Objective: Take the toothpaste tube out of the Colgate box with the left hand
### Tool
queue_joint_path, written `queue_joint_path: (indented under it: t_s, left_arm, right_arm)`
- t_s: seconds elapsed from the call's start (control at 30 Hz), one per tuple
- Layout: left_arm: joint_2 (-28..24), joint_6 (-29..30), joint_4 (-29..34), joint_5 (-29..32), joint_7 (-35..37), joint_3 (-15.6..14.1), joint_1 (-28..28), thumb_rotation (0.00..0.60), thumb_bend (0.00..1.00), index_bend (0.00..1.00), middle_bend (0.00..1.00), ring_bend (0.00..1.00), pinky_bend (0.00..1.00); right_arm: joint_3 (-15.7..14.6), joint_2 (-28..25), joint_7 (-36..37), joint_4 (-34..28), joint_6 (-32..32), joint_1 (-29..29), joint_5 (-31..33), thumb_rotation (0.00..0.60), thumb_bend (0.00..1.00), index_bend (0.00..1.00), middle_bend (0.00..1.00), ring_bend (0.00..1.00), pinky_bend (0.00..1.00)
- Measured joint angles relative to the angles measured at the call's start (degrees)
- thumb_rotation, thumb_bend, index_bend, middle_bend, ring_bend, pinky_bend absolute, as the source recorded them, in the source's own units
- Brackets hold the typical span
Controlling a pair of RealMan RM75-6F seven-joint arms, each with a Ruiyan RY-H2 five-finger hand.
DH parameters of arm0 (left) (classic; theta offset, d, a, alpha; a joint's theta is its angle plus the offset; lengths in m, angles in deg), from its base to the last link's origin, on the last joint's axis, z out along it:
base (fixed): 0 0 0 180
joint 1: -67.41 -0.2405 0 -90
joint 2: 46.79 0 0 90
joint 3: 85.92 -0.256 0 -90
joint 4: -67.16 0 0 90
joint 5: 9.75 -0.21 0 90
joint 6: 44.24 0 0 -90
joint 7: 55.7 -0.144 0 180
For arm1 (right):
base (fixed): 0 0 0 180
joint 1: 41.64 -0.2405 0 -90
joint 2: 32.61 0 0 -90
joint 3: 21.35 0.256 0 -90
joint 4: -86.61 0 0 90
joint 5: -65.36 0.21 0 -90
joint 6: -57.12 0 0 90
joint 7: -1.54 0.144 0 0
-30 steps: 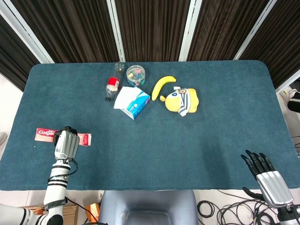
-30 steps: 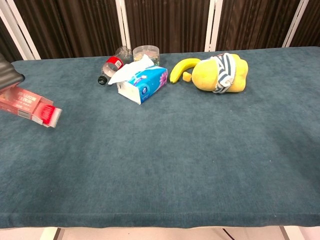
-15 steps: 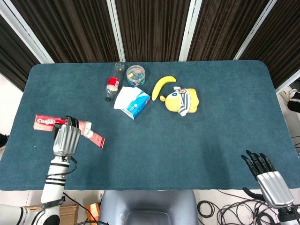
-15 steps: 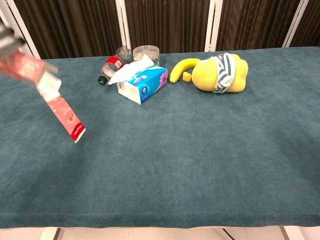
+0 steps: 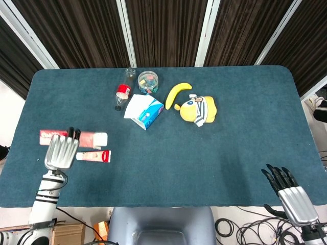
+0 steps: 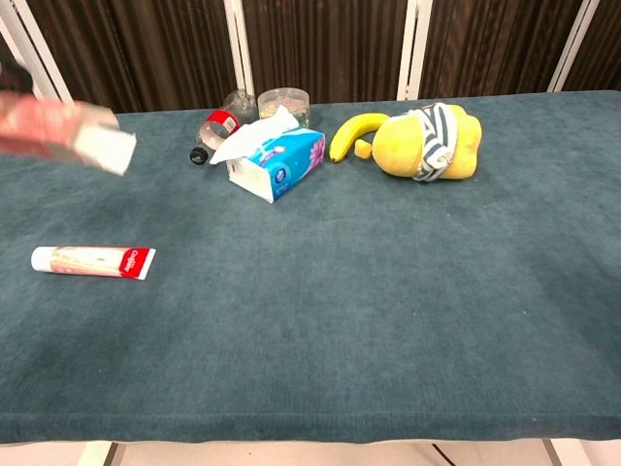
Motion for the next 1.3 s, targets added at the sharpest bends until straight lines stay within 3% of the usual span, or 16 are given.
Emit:
queue_joint_path:
  t_s: [0.17, 0.4, 0.57, 0.67, 0.77, 0.87, 1.0, 1.2, 1.3]
  left_arm:
    - [1.75, -6.68, -1.37, -0.64, 6.45, -2.8, -3.54, 0.6, 0.41, 0.48, 0.52, 0.9, 0.94]
    - [6.07, -12.61, -6.79, 2.46, 9.53, -2.26, -5.35, 0.6, 0.41, 0.47, 0.5, 0.88, 0.94]
    - [7.26, -16.89, -9.27, 5.15, 12.19, -1.09, -5.93, 0.6, 0.4, 0.33, 0.38, 0.85, 0.91]
    - [7.45, -17.49, -9.73, 5.23, 13.59, -0.68, -6.37, 0.6, 0.35, 0.2, 0.27, 0.77, 0.89]
    - [7.34, -17.68, -9.85, 4.43, 15.3, -0.46, -7.0, 0.6, 0.3, 0.06, 0.14, 0.6, 0.9]
    - [6.96, -17.34, -9.6, 2.64, 16.67, -0.51, -7.75, 0.6, 0.28, 0.01, 0.06, 0.5, 0.89]
    - [5.09, -16.97, -8.22, -0.6, 19.13, -1.43, -9.02, 0.6, 0.28, 0.0, 0.0, 0.34, 0.76]
    - [1.42, -13.61, -6.56, -9.31, 28.12, -3.6, -12.47, 0.6, 0.28, 0.0, 0.0, 0.12, 0.3]
    - [0.41, -9.69, -8.0, -17.08, 35.86, -5.16, -15.04, 0.6, 0.28, 0.01, 0.0, 0.08, 0.25]
  right_arm:
    - [0.06, -0.07, -0.09, -0.17, -0.42, -0.21, 0.27, 0.6, 0.1, 0.01, 0.0, 0.05, 0.07]
    - [0.02, -0.3, -0.14, -0.31, -0.73, -0.34, 0.43, 0.6, 0.09, 0.01, 0.0, 0.05, 0.07]
    - [-0.01, -0.31, -0.05, -0.26, -0.64, -0.3, 0.4, 0.6, 0.1, 0.01, 0.0, 0.05, 0.07]
    - [-0.02, -0.32, -0.12, -0.31, -0.71, -0.31, 0.46, 0.6, 0.09, 0.01, 0.0, 0.05, 0.07]
    - [0.05, -0.33, -0.23, -0.45, -0.83, -0.35, 0.66, 0.6, 0.1, 0.01, 0.0, 0.05, 0.07]
    - [0.05, -0.31, -0.35, -0.49, -0.94, -0.37, 0.72, 0.6, 0.09, 0.01, 0.0, 0.05, 0.07]
    - [0.1, -0.29, -0.56, -0.58, -1.05, -0.38, 0.91, 0.6, 0.1, 0.01, 0.0, 0.05, 0.07]
    - [0.4, -0.13, -0.68, -0.59, -0.59, -0.23, 1.21, 0.6, 0.09, 0.01, 0.0, 0.05, 0.07]
    - [0.91, 0.31, -0.93, -0.61, 0.15, 0.05, 1.74, 0.6, 0.1, 0.01, 0.0, 0.05, 0.07]
